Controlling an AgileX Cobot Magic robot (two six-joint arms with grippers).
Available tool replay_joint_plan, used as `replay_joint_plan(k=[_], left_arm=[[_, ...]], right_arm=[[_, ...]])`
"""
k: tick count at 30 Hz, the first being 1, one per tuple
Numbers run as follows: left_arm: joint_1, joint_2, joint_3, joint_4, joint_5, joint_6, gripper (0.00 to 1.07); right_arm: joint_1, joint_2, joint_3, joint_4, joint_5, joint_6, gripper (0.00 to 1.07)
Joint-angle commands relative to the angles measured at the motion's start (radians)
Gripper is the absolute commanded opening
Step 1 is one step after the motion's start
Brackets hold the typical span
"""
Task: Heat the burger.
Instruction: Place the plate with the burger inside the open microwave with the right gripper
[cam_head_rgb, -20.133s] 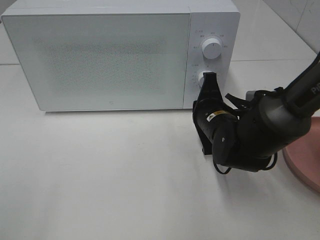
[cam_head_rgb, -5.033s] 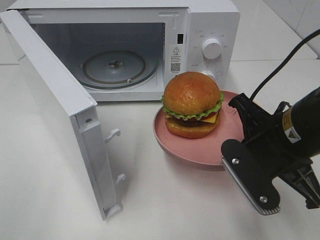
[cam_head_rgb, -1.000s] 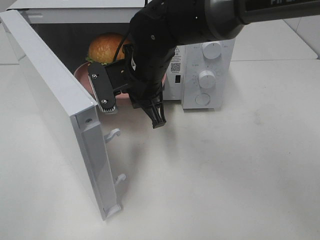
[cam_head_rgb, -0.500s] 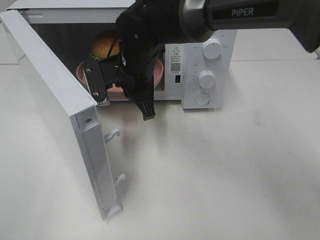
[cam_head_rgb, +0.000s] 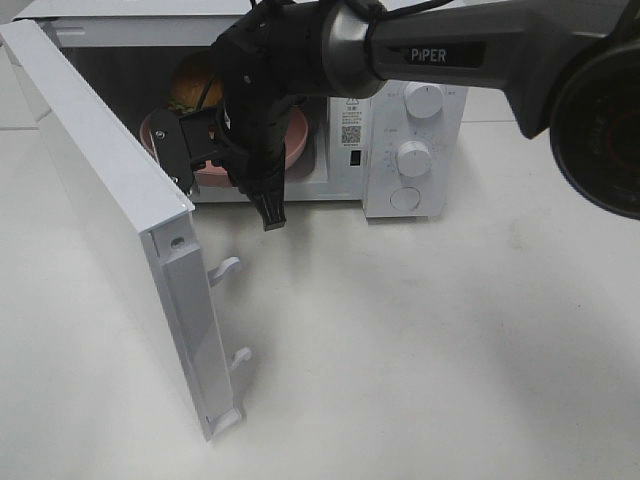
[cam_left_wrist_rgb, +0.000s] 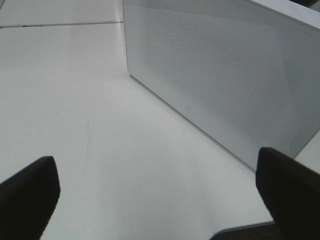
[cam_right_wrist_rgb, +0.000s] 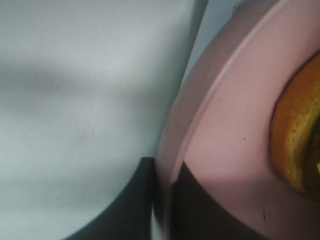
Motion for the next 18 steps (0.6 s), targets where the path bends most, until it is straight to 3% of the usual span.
replay_joint_plan(k=[1, 18], left_arm=[[0.004, -0.017, 0.003, -0.009, -0.014, 0.000, 1.00], [0.004, -0.017, 0.003, -0.008, -0.014, -0.001, 1.00]], right_arm=[[-0.003, 0.000, -0.038, -0.029, -0.052, 0.004, 0.00], [-0.072, 0.076, -0.119, -0.025, -0.136, 0.002, 0.04]])
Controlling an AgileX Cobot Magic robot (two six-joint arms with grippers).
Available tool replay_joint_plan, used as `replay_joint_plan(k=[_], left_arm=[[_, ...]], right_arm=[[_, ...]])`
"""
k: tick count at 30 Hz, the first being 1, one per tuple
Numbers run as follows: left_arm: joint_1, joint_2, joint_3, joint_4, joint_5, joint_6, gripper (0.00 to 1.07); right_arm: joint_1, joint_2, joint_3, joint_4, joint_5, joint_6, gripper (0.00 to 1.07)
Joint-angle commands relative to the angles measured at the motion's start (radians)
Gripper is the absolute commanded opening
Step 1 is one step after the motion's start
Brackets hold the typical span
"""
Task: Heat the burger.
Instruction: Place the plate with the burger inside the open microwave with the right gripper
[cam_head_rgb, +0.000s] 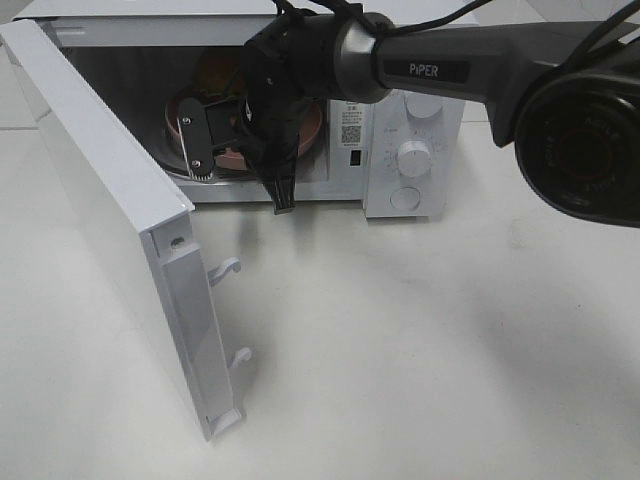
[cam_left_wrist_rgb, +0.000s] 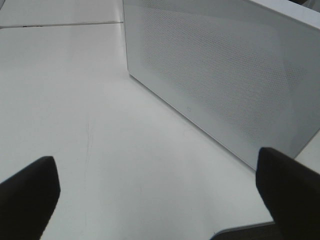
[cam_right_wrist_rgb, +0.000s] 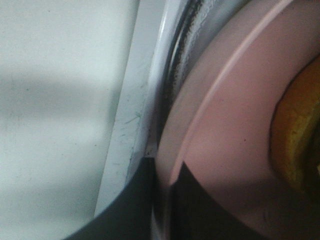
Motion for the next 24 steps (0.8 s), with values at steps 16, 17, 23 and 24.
replay_joint_plan(k=[16, 17, 23, 24], left_arm=[[0.004, -0.017, 0.003, -0.008, -0.013, -0.001, 1.00], [0.004, -0.017, 0.003, -0.008, -0.013, -0.001, 1.00], [0.004, -0.017, 0.003, -0.008, -0.013, -0.001, 1.00], [0.004, -0.017, 0.003, -0.008, -0.013, -0.001, 1.00]], right_arm=[[0.003, -0.004, -0.025, -0.019, -0.117, -0.017, 0.17], [0.003, -0.004, -0.025, -0.019, -0.117, -0.017, 0.17], [0.003, -0.004, -0.025, -0.016, -0.112, 0.064, 0.36], [0.003, -0.004, -0.025, -0.021, -0.102, 0.088, 0.44]])
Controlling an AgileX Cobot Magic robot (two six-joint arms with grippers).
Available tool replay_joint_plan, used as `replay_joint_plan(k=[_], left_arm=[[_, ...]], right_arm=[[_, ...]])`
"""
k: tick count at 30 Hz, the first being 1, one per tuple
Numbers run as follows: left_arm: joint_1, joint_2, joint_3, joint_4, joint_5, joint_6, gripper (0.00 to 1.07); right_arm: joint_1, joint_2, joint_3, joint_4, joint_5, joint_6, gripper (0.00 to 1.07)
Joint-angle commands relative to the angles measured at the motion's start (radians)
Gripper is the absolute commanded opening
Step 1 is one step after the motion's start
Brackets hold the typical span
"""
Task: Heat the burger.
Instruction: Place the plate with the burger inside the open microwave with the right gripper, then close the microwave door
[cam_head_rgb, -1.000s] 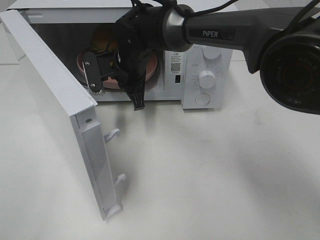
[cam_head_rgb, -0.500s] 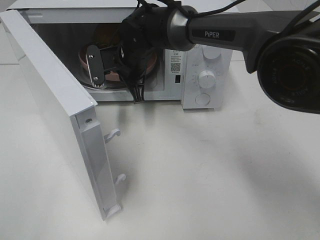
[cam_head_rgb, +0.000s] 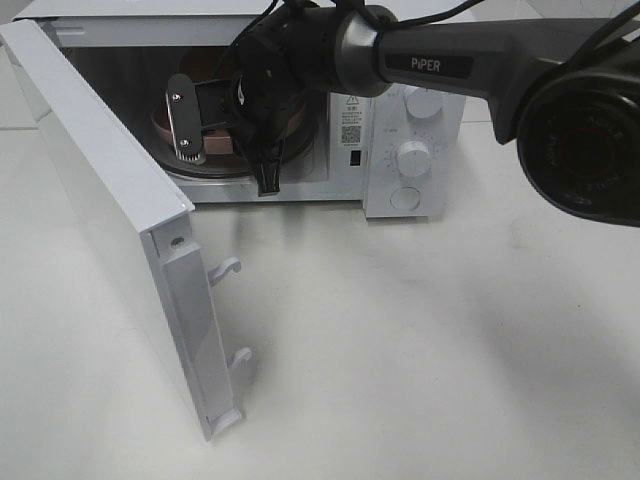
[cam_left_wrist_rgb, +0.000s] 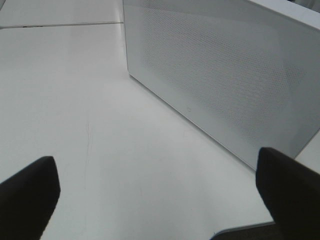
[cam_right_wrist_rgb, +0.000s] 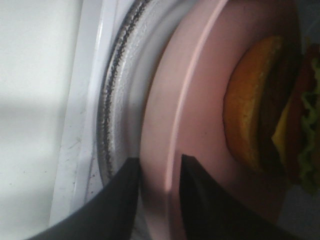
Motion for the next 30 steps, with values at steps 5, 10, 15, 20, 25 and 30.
replay_joint_plan(k=[5, 10, 15, 20, 25, 30], left_arm=[[0.004, -0.017, 0.003, -0.008, -0.012, -0.001, 1.00], [0.004, -0.017, 0.003, -0.008, -0.012, -0.001, 1.00], [0.004, -0.017, 0.003, -0.008, -0.012, -0.001, 1.00], [0.004, -0.017, 0.003, -0.008, -0.012, -0.001, 1.00], [0.004, -0.017, 0.003, -0.008, -0.012, -0.001, 1.00], [0.004, -0.017, 0.003, -0.008, -0.012, -0.001, 1.00]], right_arm=[[0.003, -0.007, -0.007, -0.010, 0.027, 0.051, 0.59], [0.003, -0.022, 0.009, 0.027, 0.046, 0.050, 0.63], [0.003, -0.064, 0.072, 0.031, 0.007, 0.050, 0.63], [0.003, -0.110, 0.143, 0.031, -0.017, 0.050, 0.63], [0.003, -0.170, 0.234, 0.031, -0.033, 0.050, 0.63], [0.001, -0.252, 0.350, 0.031, -0.082, 0.054, 0.65]])
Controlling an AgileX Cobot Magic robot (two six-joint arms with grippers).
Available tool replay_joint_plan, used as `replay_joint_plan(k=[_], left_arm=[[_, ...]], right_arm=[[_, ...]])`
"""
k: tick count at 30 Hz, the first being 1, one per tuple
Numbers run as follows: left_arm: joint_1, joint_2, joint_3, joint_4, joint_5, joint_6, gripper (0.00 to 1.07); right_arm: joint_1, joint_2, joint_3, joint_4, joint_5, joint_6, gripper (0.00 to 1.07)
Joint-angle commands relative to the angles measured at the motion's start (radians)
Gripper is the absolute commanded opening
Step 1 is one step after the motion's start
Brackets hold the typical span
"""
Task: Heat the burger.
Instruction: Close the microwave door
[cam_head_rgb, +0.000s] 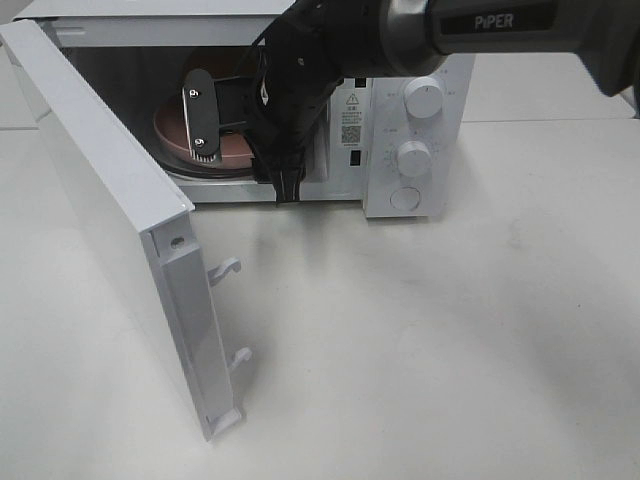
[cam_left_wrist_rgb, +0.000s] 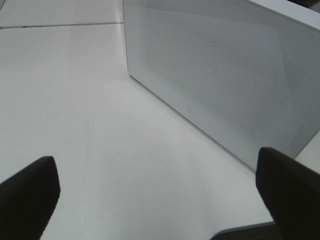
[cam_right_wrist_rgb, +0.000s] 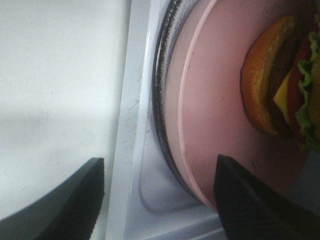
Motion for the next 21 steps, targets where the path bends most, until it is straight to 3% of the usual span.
replay_joint_plan(k=[1, 5, 7, 21], left_arm=[[0.004, -0.017, 0.003, -0.008, -0.012, -0.001, 1.00], [0.004, -0.017, 0.003, -0.008, -0.012, -0.001, 1.00], [0.004, -0.017, 0.003, -0.008, -0.012, -0.001, 1.00], [0.004, -0.017, 0.003, -0.008, -0.012, -0.001, 1.00]], right_arm=[[0.001, -0.060, 0.061, 0.001, -0.037, 0.016, 0.67], [0.001, -0.103, 0.119, 0.000, -0.050, 0.055, 0.75], [0.001, -0.142, 0.173, -0.028, -0.045, 0.110, 0.84], [0.000, -0.313, 0.371, -0.056, -0.042, 0.226, 0.80]])
